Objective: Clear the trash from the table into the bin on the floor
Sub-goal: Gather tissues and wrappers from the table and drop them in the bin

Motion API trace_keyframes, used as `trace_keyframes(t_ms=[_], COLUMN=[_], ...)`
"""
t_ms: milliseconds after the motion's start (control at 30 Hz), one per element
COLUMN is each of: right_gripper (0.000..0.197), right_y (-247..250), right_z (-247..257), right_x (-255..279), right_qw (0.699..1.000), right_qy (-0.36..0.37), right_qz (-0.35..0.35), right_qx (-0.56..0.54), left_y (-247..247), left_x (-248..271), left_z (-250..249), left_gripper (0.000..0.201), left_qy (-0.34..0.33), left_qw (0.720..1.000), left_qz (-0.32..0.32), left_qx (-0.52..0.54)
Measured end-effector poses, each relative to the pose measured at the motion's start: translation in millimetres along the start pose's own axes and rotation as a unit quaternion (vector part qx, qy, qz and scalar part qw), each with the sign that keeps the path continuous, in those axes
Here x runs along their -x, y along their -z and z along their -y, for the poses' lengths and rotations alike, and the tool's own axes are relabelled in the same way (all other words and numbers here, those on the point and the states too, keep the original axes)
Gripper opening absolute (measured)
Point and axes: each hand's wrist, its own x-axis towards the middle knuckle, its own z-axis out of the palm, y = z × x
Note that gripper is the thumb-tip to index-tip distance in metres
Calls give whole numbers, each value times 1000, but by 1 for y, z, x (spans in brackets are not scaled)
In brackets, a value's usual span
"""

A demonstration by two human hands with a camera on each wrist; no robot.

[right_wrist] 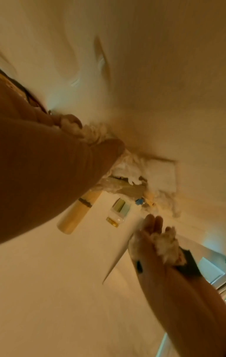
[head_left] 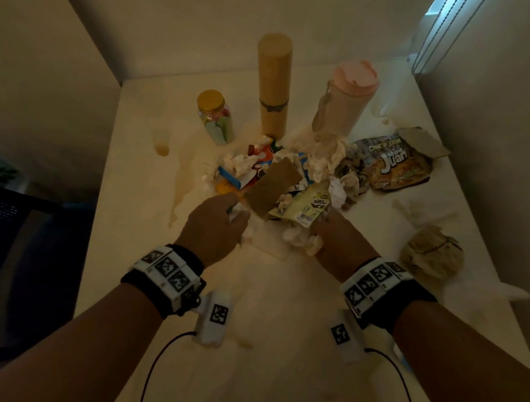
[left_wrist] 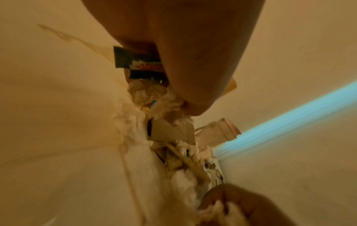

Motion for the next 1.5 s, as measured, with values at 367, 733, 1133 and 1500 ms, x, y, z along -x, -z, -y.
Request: trace_keyframes(t_ms=[367, 733, 1133, 1500], right_gripper=[17, 40, 39, 18], right_y=[48, 63, 31, 39], right_z=[7, 22, 2, 9], right_x=[53, 25, -11, 16], right_qw=[997, 995, 995, 984], right_qy=[0, -28, 14, 79], right_qz=[-17, -28, -74, -159], right_qx=[-79, -89, 72, 22], left_y=[-46, -41, 24, 23], left_x=[0, 26, 41, 23], left_z=[-37, -34, -4, 1], left_gripper=[27, 15, 21, 15], left_qy=[-79, -159, 14, 81], left_qw=[932, 958, 974, 971], left_qz=[117, 88, 37, -10], left_qx=[-333, -222, 222, 223])
